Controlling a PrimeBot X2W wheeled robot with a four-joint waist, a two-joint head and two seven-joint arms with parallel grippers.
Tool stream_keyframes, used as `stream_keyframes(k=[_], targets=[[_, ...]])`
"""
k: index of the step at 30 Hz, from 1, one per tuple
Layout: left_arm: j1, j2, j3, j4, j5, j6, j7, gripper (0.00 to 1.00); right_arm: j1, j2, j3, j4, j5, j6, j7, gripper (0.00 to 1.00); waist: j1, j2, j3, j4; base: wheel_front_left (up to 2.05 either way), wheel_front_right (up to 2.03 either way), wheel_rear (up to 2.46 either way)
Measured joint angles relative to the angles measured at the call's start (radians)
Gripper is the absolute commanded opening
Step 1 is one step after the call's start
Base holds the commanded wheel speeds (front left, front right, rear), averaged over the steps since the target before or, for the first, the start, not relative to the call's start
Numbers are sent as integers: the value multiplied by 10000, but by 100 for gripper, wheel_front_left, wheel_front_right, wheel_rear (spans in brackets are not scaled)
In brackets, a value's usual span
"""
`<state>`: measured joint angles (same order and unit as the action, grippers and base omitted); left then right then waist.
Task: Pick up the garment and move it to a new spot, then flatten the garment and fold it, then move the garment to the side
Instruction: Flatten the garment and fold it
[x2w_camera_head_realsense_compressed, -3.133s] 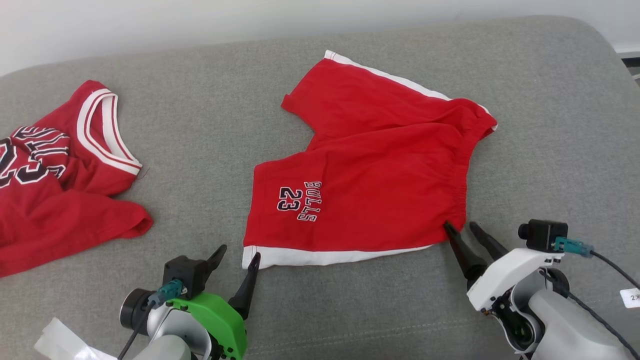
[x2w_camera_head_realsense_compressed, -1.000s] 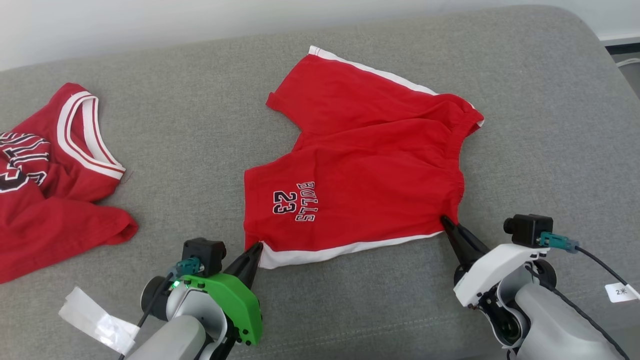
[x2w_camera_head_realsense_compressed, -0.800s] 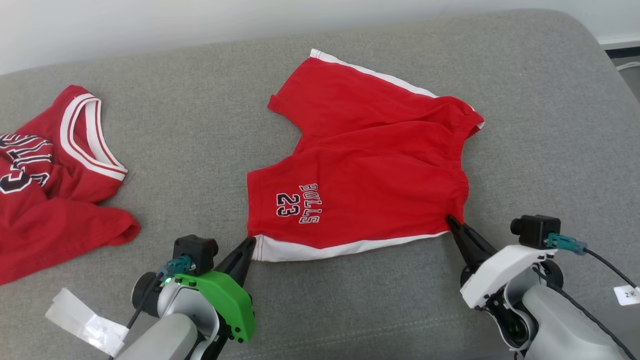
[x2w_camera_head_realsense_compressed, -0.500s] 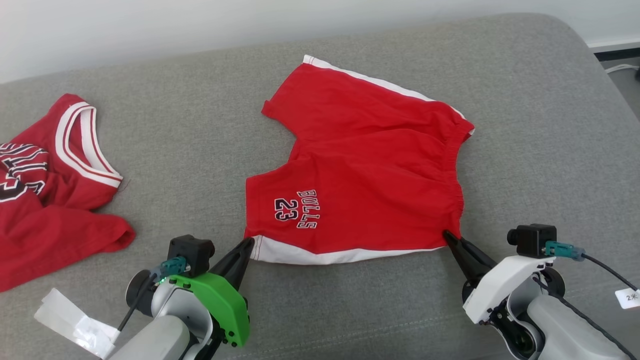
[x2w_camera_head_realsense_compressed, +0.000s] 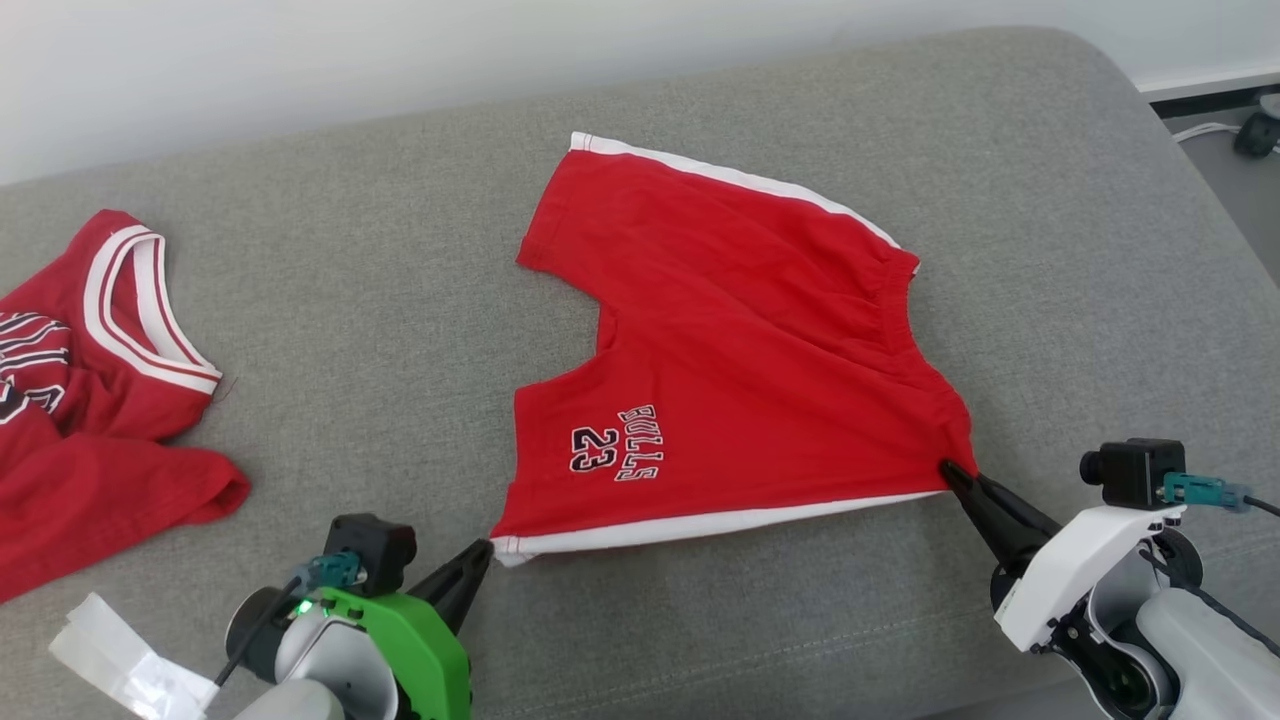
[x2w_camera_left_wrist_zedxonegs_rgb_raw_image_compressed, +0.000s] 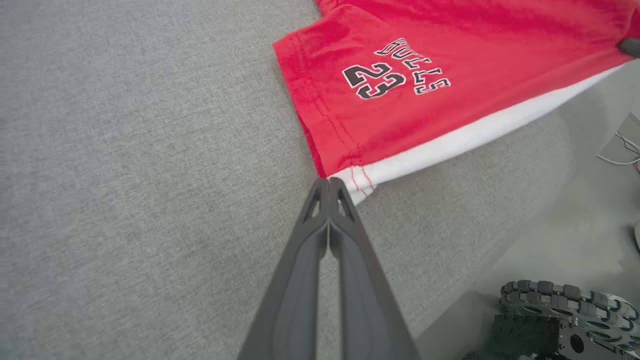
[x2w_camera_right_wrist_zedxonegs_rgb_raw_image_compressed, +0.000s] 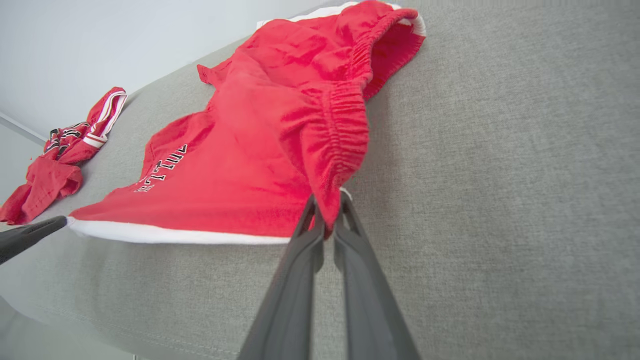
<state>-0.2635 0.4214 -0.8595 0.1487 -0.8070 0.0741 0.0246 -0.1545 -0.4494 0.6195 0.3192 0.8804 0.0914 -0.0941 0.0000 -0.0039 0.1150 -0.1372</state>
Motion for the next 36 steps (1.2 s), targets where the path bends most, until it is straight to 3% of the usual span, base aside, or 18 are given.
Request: stream_keyframes(k=[8, 16, 21, 23, 30, 36], targets=[[477, 564, 38, -807, -441, 100, 734, 0, 626, -510, -96, -1091, 523, -142, 633, 0, 0, 0, -125, -48, 0, 0, 0], [550, 646, 477, -1998, -493, 144, 522, 0, 870, -938, -466, -2113, 706, -418, 788, 0, 0, 0, -272, -8, 0, 0, 0], [374, 619, 470, -2280, -347, 146, 435, 0, 851, -953, -535, -2554, 725, -516, 940, 0, 0, 0, -275, 59, 0, 0, 0], [154, 541, 470, -2393, -242, 148, 376, 0, 859, -963, -552, -2658, 855, -708, 1030, 0, 0, 0, -230, 101, 0, 0, 0], [-277, 272, 1051, -2677, -77, 230, -224, 0, 863, -754, -740, -3055, 1611, -949, 1486, 0, 0, 0, 106, 147, 0, 0, 0], [-797, 155, 1137, -2698, 426, 245, -382, 0, 653, -573, -1030, -3131, 1912, -1400, 1670, 0, 0, 0, 498, 25, 0, 0, 0]])
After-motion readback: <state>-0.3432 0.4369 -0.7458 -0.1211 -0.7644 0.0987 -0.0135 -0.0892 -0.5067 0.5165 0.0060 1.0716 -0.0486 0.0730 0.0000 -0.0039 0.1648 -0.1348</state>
